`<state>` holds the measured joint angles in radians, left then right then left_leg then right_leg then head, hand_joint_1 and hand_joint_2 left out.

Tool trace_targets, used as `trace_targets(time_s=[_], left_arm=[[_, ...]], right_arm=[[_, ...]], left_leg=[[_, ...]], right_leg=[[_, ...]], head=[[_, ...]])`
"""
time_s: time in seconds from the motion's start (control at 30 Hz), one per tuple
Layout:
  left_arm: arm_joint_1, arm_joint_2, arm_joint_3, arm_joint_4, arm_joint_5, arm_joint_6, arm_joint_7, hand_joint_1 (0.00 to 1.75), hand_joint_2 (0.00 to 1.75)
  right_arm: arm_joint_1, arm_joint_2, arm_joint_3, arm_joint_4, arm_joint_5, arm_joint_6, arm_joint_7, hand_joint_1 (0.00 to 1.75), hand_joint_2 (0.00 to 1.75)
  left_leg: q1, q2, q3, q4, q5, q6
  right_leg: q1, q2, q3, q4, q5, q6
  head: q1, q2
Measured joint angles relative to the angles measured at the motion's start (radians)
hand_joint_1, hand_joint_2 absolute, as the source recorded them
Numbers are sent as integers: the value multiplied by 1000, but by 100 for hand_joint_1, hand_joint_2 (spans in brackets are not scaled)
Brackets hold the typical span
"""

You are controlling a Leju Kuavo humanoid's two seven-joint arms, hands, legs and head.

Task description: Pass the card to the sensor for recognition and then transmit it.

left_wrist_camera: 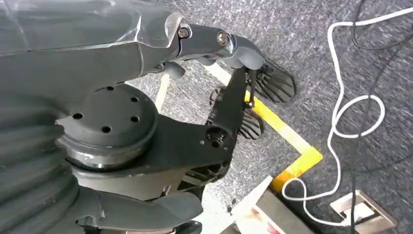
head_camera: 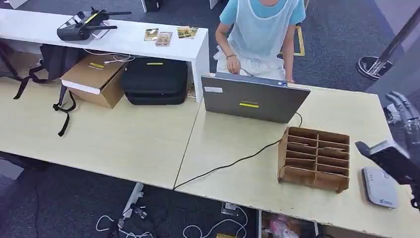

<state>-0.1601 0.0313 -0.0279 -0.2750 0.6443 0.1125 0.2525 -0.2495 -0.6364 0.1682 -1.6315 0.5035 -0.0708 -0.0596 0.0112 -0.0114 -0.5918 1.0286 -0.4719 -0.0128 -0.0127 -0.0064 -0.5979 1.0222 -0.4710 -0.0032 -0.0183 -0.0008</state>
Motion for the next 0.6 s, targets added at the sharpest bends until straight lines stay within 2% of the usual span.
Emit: trace_targets(time_s=[0.17,0.23,0.33,0.43,0.6], left_arm=[[0,0,8,0,-16,7,0,0,175],[0,0,15,0,-19,7,0,0,175],[2,0,27,0,-22,3,0,0,175],[6,2,30,0,-28,-3,0,0,175],[10,4,42,0,-39,-5,0,0,175]], right_arm=[[98,37,23,-61,344,-92,105,0,175],[137,50,29,-74,439,-108,139,0,175],[195,69,27,-94,477,-107,178,0,175],[252,86,9,-121,461,-95,208,0,175],[340,105,-58,-186,418,0,254,0,175]], left_leg=[[0,0,0,0,0,0],[0,0,0,0,0,0],[0,0,0,0,0,0],[0,0,0,0,0,0],[0,0,0,0,0,0]], right_leg=[[0,0,0,0,0,0],[0,0,0,0,-1,1],[0,0,0,0,-1,1],[0,0,0,0,-1,1],[0,0,0,0,-1,1]], head=[[0,0],[0,0],[0,0],[0,0],[0,0]])
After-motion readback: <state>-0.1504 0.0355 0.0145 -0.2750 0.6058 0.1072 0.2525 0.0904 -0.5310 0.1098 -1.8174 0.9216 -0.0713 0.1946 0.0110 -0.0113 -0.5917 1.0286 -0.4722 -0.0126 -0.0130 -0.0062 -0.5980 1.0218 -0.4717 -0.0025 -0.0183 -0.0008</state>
